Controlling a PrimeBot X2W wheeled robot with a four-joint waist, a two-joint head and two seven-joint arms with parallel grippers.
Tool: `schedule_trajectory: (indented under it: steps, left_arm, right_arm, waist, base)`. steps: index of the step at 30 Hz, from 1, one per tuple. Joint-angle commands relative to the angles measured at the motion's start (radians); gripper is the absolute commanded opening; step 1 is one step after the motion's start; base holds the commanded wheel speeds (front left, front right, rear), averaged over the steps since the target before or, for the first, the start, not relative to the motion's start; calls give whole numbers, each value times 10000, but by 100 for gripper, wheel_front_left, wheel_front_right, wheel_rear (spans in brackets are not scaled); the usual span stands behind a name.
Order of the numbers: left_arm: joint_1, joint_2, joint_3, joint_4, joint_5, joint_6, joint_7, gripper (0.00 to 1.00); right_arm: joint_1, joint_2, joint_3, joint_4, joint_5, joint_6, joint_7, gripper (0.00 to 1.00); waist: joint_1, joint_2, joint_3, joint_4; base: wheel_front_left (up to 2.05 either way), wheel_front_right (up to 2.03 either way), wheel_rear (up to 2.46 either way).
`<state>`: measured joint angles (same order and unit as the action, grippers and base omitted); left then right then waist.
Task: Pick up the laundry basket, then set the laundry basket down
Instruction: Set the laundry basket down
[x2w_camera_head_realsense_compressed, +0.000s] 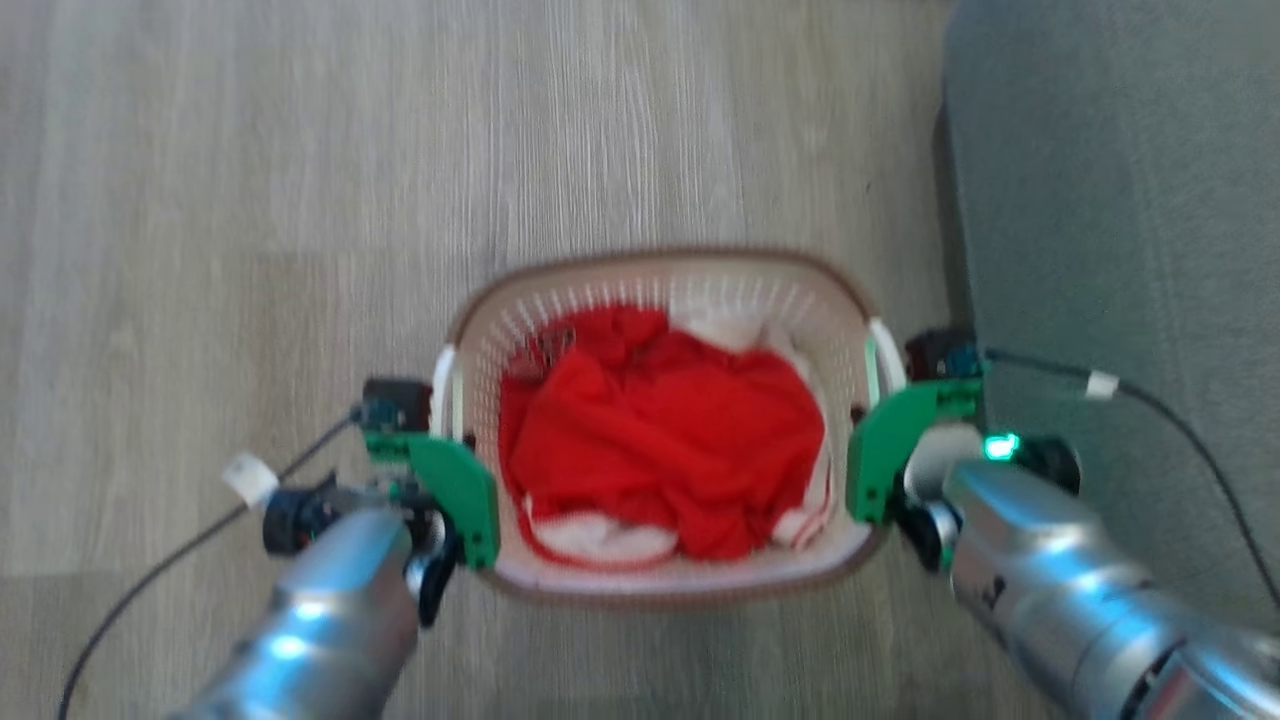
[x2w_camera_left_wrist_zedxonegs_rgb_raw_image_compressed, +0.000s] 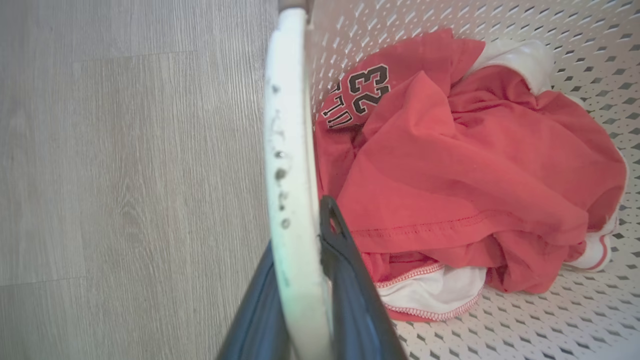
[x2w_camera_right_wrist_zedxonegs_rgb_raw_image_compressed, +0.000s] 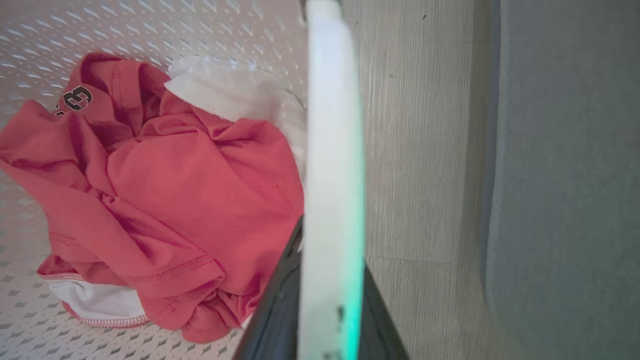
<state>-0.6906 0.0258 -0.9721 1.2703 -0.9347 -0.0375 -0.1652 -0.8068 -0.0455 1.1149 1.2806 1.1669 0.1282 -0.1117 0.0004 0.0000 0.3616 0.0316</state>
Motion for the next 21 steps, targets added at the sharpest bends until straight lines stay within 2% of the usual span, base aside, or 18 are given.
schedule_trajectory:
  steps: [1,10,21]
  left_arm:
    - [-414,244,177,5,31,75,-125,0]
    - [-2066,244,203,43,142,136,-430,0]
    - [-3325,247,135,123,322,189,-657,0]
  right_arm:
    - [-281,-47,83,-52,-142,25,-236,0]
    - [-1673,-91,-55,93,-502,25,-450,0]
    - [-2530,-389,-492,100,-1090,25,-536,0]
  waist:
    - [-4,0,808,25]
    - [-4,0,2742,110]
    - [-4,0,4441,253]
  base:
    - [0,0,0]
    - [0,0,0]
    - [0,0,0]
